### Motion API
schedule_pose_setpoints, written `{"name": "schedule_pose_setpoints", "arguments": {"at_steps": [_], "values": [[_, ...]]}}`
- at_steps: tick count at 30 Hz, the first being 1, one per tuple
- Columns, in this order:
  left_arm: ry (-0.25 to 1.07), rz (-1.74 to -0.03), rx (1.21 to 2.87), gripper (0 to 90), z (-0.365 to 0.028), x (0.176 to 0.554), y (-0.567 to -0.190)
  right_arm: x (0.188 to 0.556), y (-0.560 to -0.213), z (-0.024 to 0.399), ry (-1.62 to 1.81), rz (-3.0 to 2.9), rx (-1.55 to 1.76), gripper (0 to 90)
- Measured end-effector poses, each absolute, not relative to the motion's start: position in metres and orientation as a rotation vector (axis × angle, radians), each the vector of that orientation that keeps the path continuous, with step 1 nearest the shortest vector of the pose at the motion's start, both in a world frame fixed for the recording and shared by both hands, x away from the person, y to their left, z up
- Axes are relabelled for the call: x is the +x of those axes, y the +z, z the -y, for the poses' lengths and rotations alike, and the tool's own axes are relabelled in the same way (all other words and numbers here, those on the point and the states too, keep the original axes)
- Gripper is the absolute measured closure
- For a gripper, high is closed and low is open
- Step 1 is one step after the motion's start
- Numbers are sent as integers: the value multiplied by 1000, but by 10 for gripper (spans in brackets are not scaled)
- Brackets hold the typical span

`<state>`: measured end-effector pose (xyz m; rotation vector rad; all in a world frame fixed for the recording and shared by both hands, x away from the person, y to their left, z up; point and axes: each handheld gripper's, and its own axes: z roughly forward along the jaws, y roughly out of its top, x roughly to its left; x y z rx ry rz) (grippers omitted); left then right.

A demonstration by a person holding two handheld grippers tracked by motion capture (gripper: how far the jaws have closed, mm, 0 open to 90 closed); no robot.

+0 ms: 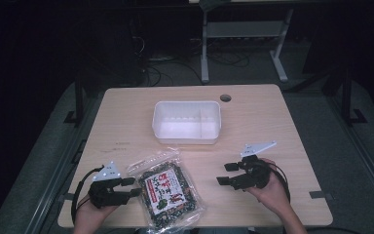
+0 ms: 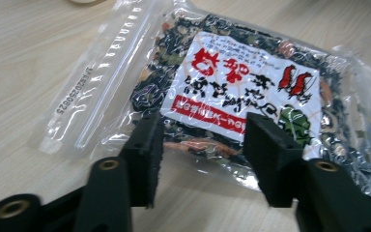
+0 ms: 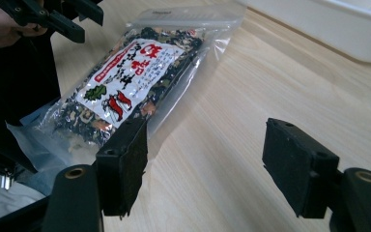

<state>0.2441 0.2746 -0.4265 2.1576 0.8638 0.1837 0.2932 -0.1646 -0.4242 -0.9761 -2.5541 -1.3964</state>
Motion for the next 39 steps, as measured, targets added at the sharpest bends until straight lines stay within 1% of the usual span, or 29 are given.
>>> {"name": "schedule_pose_setpoints", "arguments": {"at_steps": [1, 2, 5, 8, 13, 15, 18, 19, 20, 25, 32, 33, 39], "values": [[180, -862, 2157, 540, -274, 244, -426, 293, -424, 165, -1396, 2554, -976, 320], [167, -854, 2160, 588, -273, 244, -425, 296, -423, 161, -1394, 2560, -972, 320], [162, -843, 2175, 659, -271, 244, -425, 300, -421, 155, -1400, 2561, -961, 322], [148, -848, 2182, 698, -269, 244, -425, 306, -420, 147, -1381, 2564, -957, 322], [124, -831, 2192, 806, -269, 244, -426, 316, -415, 130, -1359, 2574, -937, 330], [119, -825, 2200, 836, -268, 244, -426, 321, -411, 122, -1337, 2587, -926, 347], [109, -809, 2214, 885, -266, 244, -426, 325, -407, 112, -1333, 2593, -906, 349], [107, -803, 2224, 896, -264, 244, -426, 330, -404, 103, -1327, 2606, -884, 354], [107, -803, 2224, 897, -264, 244, -426, 330, -404, 103, -1327, 2606, -884, 354], [79, -802, 2237, 898, -260, 245, -429, 345, -396, 76, -1297, 2627, -853, 357], [60, -793, 2273, 899, -255, 247, -434, 360, -400, 55, -1251, 2637, -861, 358], [55, -798, 2274, 899, -256, 247, -435, 365, -403, 52, -1245, 2630, -877, 373], [46, -807, 2309, 899, -256, 251, -440, 377, -418, 43, -1174, 2625, -926, 388]]}}
